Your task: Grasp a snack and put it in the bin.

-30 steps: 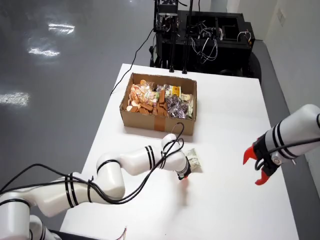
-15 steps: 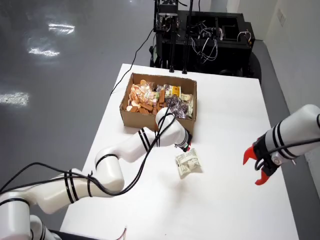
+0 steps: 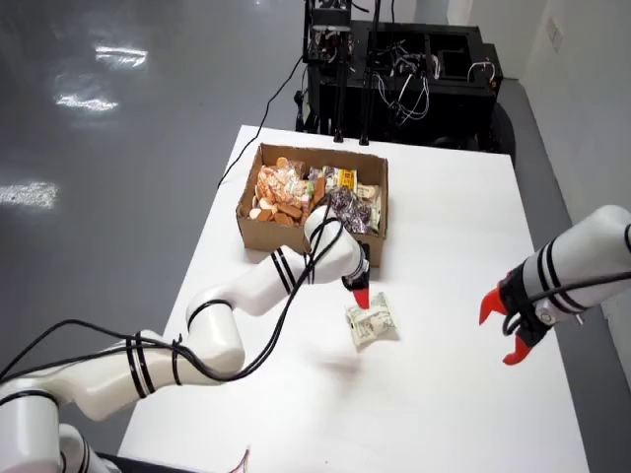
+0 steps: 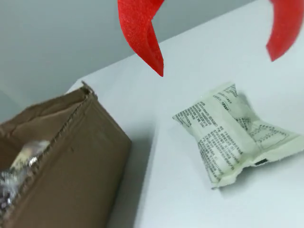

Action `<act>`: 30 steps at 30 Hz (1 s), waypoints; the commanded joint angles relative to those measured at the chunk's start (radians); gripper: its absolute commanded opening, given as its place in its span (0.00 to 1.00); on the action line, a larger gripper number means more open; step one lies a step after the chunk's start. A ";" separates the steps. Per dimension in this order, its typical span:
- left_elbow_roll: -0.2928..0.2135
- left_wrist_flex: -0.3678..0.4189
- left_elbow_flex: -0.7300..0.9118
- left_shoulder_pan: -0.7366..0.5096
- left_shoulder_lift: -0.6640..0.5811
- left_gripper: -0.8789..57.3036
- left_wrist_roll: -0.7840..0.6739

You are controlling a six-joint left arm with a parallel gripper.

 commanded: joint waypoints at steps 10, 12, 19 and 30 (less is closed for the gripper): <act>-0.013 -0.169 0.165 -0.009 -0.011 0.87 -0.357; -0.007 -0.189 0.191 -0.011 -0.011 0.89 -0.381; 0.037 -0.228 0.234 0.003 -0.012 0.92 -0.415; 0.051 -0.328 0.320 0.030 -0.009 0.94 -0.426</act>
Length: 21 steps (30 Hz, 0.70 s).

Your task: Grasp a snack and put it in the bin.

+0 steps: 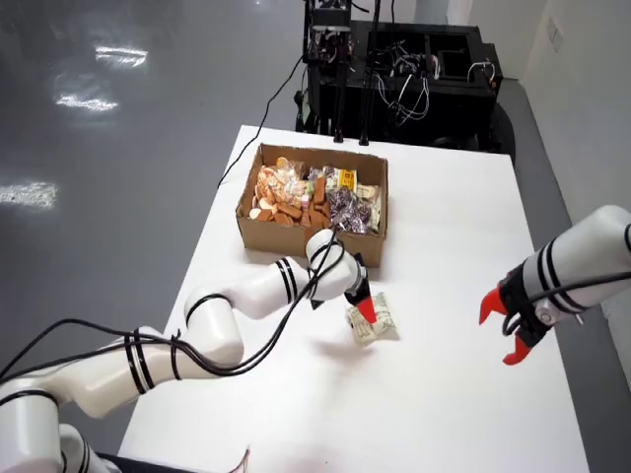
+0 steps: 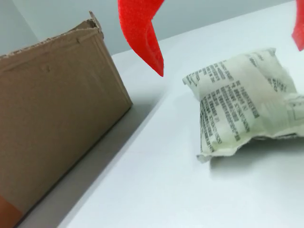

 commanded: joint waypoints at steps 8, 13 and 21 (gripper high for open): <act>0.001 -0.097 0.057 0.010 0.007 0.94 -0.006; 0.001 -0.126 0.074 0.010 0.009 0.94 -0.012; 0.001 -0.157 0.104 0.004 0.015 0.94 -0.030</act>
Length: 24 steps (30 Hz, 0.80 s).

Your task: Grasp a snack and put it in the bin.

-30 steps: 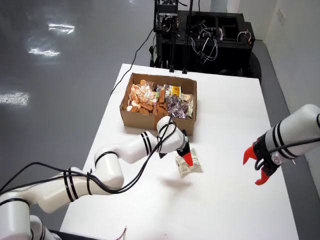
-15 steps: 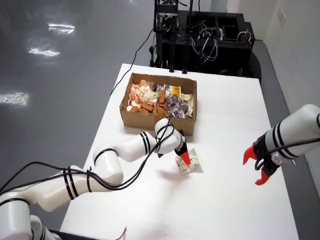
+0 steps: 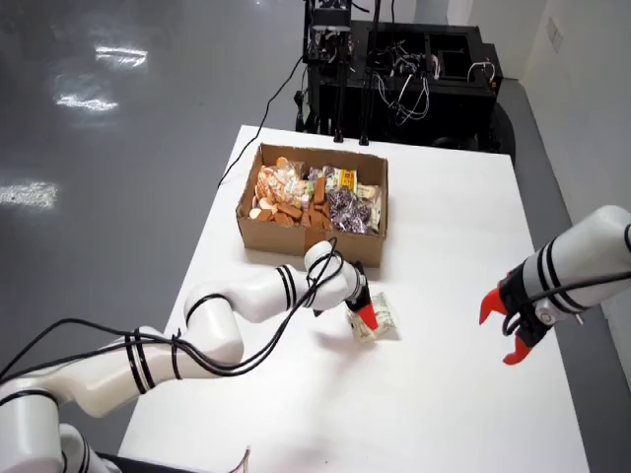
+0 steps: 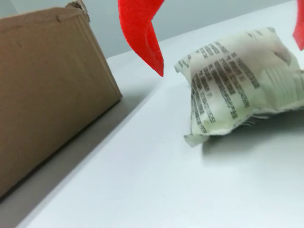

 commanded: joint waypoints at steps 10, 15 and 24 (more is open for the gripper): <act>0.004 -0.014 0.021 -0.014 0.006 0.84 -0.009; 0.009 -0.012 0.022 -0.017 0.007 0.70 -0.010; 0.014 0.015 0.022 -0.026 0.007 0.36 -0.010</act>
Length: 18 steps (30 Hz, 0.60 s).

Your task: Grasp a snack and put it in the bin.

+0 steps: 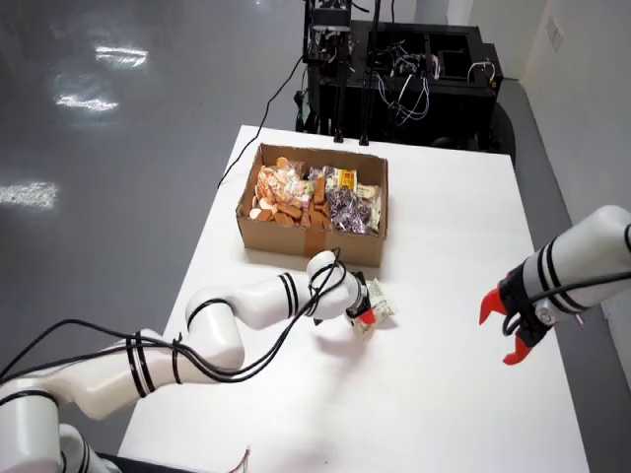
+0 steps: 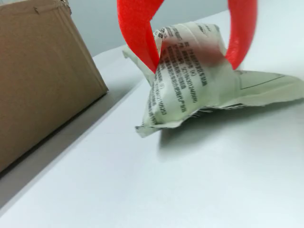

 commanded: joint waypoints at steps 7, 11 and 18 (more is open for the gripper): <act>0.003 0.041 -0.011 -0.009 0.002 0.11 0.000; 0.014 0.065 -0.030 -0.014 0.002 0.05 0.000; 0.056 0.139 -0.114 -0.017 0.002 0.01 0.008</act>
